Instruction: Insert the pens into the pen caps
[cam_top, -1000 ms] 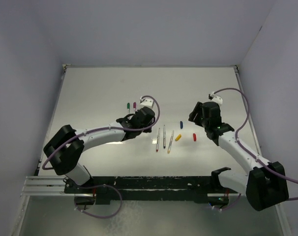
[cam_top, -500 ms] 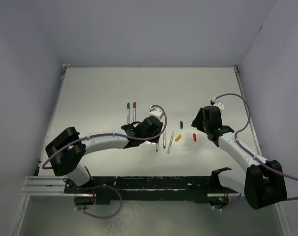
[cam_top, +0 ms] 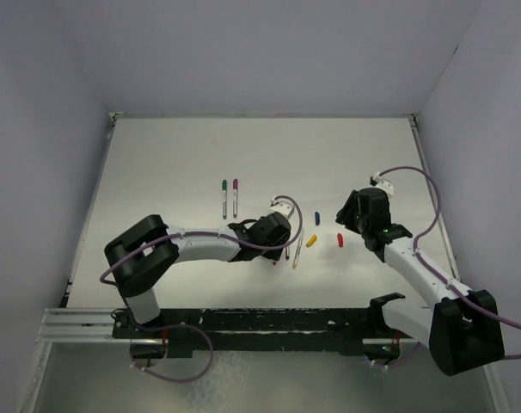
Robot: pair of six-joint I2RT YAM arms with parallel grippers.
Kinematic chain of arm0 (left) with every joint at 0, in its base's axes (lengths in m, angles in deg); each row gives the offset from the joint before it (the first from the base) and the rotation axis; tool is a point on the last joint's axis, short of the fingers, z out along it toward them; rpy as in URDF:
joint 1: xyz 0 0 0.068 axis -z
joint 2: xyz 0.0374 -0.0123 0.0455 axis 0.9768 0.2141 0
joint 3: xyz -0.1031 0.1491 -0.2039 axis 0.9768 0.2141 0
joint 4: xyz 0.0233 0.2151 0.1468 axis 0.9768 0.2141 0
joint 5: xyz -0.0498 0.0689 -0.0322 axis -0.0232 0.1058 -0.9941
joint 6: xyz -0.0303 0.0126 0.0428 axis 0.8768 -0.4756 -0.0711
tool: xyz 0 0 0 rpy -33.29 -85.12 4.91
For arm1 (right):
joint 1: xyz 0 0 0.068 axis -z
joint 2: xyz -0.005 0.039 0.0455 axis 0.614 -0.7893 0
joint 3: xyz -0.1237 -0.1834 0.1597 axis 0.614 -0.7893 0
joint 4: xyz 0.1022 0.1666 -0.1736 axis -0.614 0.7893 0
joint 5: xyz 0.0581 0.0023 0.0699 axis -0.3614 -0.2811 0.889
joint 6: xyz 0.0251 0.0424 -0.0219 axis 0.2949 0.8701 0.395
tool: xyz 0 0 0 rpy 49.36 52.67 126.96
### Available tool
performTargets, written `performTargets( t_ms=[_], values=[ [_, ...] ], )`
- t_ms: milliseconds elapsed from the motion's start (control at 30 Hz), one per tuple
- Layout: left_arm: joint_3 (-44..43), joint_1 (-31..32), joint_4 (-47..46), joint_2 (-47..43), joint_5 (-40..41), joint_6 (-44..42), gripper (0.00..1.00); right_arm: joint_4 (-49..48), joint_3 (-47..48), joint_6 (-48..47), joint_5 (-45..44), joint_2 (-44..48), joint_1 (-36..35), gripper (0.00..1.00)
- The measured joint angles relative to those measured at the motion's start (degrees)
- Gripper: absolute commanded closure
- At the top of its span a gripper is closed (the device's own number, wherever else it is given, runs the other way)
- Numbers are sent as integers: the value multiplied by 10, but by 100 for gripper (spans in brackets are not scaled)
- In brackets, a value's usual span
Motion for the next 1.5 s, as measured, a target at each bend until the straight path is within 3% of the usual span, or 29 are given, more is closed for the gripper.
performTargets(
  t_ms=[100, 200, 333, 833, 967, 1167, 1500],
  values=[
    [-3, 2, 0, 4, -1, 0, 53, -1, -1, 2, 6, 0, 0, 49],
    [-7, 3, 4, 7, -1, 0, 63, -2, -1, 3, 10, 0, 0, 49],
    [-27, 4, 33, 20, 1, 0, 70, -1, -1, 4, 11, 0, 0, 49],
    [-70, 13, 141, 39, 26, 8, 70, 7, -1, 4, 13, 12, 0, 49],
    [-78, 13, 152, 46, 28, 15, 79, 7, 0, 4, 15, 11, 0, 49],
    [-89, 14, 154, 60, 28, 13, 100, 7, 0, 4, 16, 11, 0, 49],
    [-91, 14, 156, 57, 26, 9, 100, 26, 5, 4, 31, -16, 0, 50]
  ],
)
